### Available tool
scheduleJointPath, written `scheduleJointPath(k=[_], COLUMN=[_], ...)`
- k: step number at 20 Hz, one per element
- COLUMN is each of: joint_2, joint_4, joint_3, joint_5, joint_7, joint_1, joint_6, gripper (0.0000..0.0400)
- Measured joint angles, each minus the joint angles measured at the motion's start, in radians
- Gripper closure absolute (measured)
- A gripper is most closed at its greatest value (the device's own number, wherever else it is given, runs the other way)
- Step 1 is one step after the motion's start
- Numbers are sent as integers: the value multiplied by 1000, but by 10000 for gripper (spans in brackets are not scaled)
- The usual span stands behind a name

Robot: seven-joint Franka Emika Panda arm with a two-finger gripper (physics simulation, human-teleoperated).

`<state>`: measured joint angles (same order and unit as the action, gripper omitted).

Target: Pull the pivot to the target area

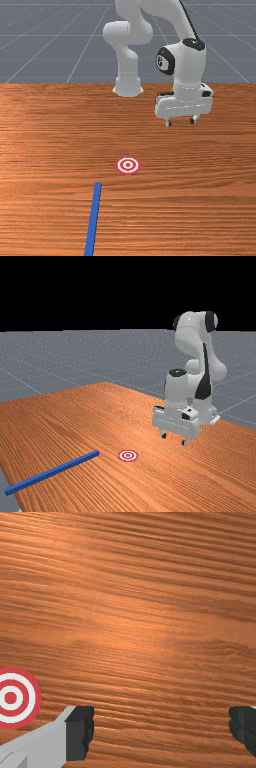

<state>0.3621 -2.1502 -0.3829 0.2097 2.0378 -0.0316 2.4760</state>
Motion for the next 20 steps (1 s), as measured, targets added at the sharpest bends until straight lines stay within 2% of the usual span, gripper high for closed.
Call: scheduleJointPath(k=[1,4,6,9,10,11,13,15,17,20], joint_2=[-40,-127,-165,-225,-238,-250,-262,-293,-333,-389], joint_4=[-60,-183,-237,-320,-337,-353,-366,-365,-360,-395], joint_3=[-12,5,0,-28,-22,-33,-35,-42,-37,-33], joint_5=[-14,-64,-83,-115,-125,-131,-140,-164,-193,-233], joint_7=[36,-135,-154,1,-93,6,7,193,278,194], joint_1=[-6,33,41,35,48,43,49,45,53,69], joint_6=[24,70,89,116,121,126,126,94,52,42], gripper=[0,0,0,0,0,0,0,0,0,0])
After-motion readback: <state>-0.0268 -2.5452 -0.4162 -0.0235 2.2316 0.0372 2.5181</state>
